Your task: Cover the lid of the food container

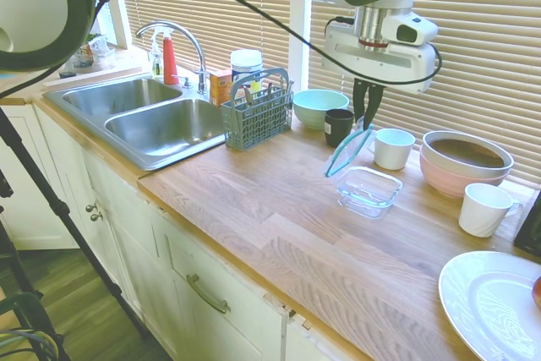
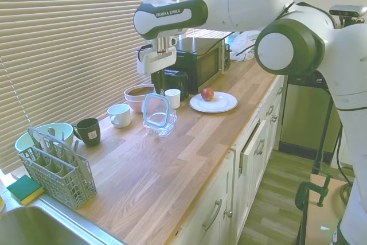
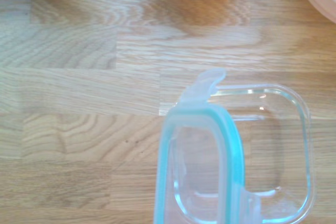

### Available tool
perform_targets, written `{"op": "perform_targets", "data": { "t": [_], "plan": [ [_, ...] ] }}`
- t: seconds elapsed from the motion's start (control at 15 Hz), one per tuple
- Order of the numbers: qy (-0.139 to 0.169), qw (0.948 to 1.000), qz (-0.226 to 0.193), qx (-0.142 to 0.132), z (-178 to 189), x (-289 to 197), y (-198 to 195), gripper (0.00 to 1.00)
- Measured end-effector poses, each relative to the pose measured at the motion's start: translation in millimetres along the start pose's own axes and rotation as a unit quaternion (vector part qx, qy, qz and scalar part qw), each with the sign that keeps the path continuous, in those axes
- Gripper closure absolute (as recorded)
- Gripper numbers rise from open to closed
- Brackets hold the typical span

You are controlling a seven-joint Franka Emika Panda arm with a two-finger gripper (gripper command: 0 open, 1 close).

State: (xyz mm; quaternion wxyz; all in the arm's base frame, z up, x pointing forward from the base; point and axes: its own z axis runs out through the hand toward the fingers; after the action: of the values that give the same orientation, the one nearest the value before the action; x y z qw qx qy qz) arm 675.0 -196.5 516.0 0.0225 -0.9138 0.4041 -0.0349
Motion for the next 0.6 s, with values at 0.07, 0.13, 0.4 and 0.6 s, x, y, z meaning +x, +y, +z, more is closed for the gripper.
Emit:
{"op": "perform_targets", "data": {
  "t": [0.07,0.13,0.4,0.6],
  "plan": [
    [-0.001,1.0000,0.000,-0.001,2,1,0,1.00],
    [-0.003,1.0000,0.000,-0.002,6,2,2,1.00],
    [-0.012,0.9999,0.005,0.005,14,14,18,1.00],
    [-0.015,0.9998,0.008,0.012,14,20,29,1.00]
  ]
}}
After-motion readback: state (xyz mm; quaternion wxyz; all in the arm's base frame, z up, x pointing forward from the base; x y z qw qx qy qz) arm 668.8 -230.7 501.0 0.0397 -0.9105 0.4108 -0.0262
